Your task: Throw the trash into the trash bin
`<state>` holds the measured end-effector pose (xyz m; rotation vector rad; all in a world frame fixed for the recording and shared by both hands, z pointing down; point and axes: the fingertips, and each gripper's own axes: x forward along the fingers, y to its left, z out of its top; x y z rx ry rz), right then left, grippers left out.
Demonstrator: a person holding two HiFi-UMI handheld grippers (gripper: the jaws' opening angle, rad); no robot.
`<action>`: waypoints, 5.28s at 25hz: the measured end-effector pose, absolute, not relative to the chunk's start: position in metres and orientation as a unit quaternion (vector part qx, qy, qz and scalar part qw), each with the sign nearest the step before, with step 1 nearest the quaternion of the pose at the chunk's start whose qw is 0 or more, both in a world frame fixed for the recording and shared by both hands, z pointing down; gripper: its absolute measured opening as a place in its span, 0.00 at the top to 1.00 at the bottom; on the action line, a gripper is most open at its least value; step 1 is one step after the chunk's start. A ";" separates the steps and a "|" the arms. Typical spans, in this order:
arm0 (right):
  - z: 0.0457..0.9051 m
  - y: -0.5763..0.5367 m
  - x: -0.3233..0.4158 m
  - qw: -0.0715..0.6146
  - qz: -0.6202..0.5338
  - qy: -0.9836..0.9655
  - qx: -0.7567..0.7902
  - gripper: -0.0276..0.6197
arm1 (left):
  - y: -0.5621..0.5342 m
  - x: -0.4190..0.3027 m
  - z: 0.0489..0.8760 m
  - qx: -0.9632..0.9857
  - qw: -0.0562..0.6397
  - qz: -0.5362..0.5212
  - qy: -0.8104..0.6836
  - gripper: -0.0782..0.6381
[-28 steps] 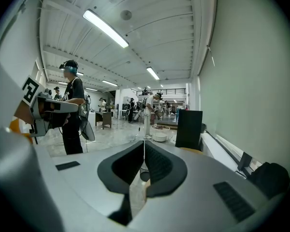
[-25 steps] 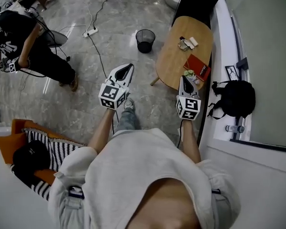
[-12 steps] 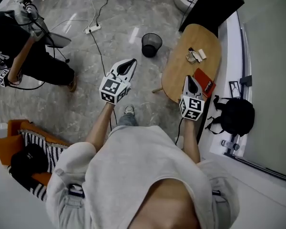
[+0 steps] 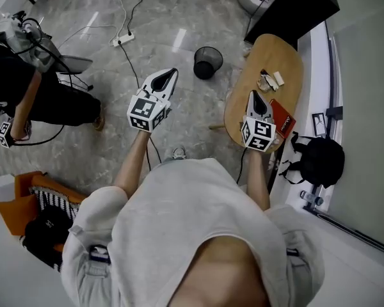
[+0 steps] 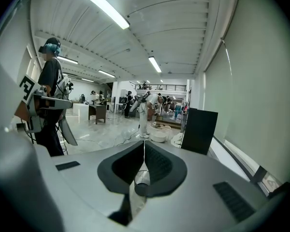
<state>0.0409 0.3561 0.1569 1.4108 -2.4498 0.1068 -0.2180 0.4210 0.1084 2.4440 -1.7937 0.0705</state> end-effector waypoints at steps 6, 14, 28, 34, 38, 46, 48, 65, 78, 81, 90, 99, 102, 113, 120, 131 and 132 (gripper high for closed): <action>0.151 0.337 0.017 0.142 0.057 -0.848 0.507 0.91 | 0.390 -0.243 0.111 0.810 0.064 0.013 -0.583 0.87; 0.171 0.323 0.018 0.170 0.066 -0.843 0.506 0.91 | 0.367 -0.236 0.131 0.818 0.084 0.007 -0.568 0.87; 0.215 0.189 -0.018 0.153 0.092 -0.867 0.465 0.91 | 0.250 -0.252 0.152 0.802 0.076 0.036 -0.591 0.87; 0.200 0.083 -0.032 0.154 0.075 -0.881 0.441 0.91 | 0.150 -0.255 0.144 0.796 0.076 0.037 -0.600 0.87; 0.193 0.016 -0.034 0.157 0.064 -0.885 0.434 0.91 | 0.086 -0.248 0.136 0.797 0.073 0.034 -0.598 0.87; 0.202 -0.070 -0.047 0.164 0.067 -0.894 0.412 0.91 | 0.011 -0.245 0.150 0.787 0.091 0.033 -0.609 0.87; 0.198 -0.086 -0.056 0.162 0.062 -0.898 0.405 0.91 | -0.002 -0.253 0.146 0.783 0.087 0.030 -0.615 0.87; 0.202 -0.116 -0.108 0.159 0.065 -0.887 0.428 0.91 | -0.063 -0.295 0.171 0.809 0.100 0.045 -0.578 0.87; 0.271 -0.073 -0.115 0.193 0.124 -0.870 0.437 0.91 | -0.059 -0.263 0.235 0.841 0.149 0.081 -0.514 0.87; 0.291 -0.067 -0.109 0.201 0.138 -0.865 0.438 0.91 | -0.059 -0.255 0.252 0.843 0.159 0.090 -0.506 0.87; 0.343 -0.041 -0.062 0.224 0.191 -0.830 0.473 0.91 | -0.055 -0.206 0.296 0.857 0.200 0.116 -0.461 0.87; 0.385 -0.002 0.055 0.240 0.249 -0.750 0.563 0.91 | -0.064 -0.099 0.314 0.899 0.203 0.137 -0.363 0.87; 0.400 0.018 0.091 0.243 0.268 -0.719 0.593 0.91 | -0.062 -0.067 0.321 0.912 0.200 0.145 -0.328 0.87; 0.439 0.079 0.163 0.237 0.320 -0.648 0.649 0.91 | -0.047 0.009 0.354 0.930 0.206 0.173 -0.250 0.87; 0.478 0.099 0.187 0.257 0.333 -0.638 0.645 0.91 | -0.028 0.037 0.385 0.932 0.216 0.187 -0.222 0.87; 0.541 0.093 0.195 0.292 0.332 -0.654 0.614 0.91 | -0.029 0.044 0.439 0.924 0.242 0.188 -0.228 0.87; 0.545 0.092 0.192 0.302 0.329 -0.660 0.604 0.91 | -0.029 0.044 0.442 0.924 0.243 0.188 -0.228 0.87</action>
